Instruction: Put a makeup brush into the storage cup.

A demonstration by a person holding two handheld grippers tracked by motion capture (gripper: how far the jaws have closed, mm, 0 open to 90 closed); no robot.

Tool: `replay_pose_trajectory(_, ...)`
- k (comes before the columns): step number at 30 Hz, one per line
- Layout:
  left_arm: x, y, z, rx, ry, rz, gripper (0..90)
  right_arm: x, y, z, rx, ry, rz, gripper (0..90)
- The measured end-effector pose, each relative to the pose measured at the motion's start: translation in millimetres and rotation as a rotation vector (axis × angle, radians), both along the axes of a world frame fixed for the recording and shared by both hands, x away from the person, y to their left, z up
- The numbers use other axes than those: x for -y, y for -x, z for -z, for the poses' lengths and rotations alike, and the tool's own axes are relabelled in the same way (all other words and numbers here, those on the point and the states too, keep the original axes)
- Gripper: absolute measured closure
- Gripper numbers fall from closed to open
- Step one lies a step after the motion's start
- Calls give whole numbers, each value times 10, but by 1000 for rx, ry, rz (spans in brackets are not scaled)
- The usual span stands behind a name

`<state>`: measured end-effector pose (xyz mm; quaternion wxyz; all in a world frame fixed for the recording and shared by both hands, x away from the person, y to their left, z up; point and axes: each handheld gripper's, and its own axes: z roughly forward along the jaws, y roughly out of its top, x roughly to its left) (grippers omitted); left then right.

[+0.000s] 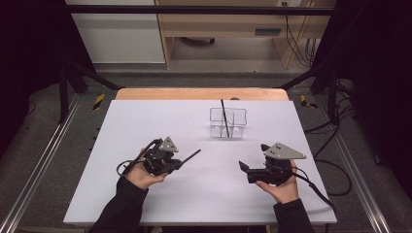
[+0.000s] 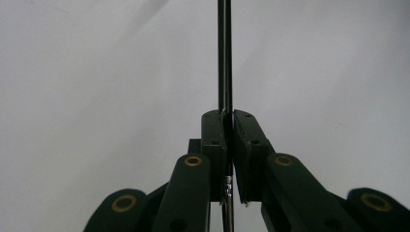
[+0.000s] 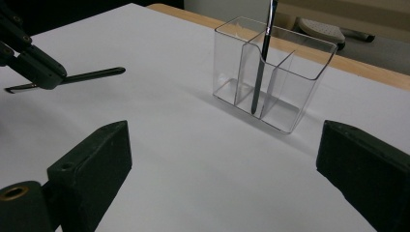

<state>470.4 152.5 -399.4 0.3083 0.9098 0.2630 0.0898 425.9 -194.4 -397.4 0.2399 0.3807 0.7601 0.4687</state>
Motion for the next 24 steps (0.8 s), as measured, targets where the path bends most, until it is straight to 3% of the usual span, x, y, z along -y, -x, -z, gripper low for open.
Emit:
replay_pose_trajectory(8,15,61,-70,18,11,46,833,-114,-12,-20,-18,40,-38,61)
replay_pose_trajectory(24,134,145,-118,31,20,123,834,-425,1,-105,-33,179,-143,69)
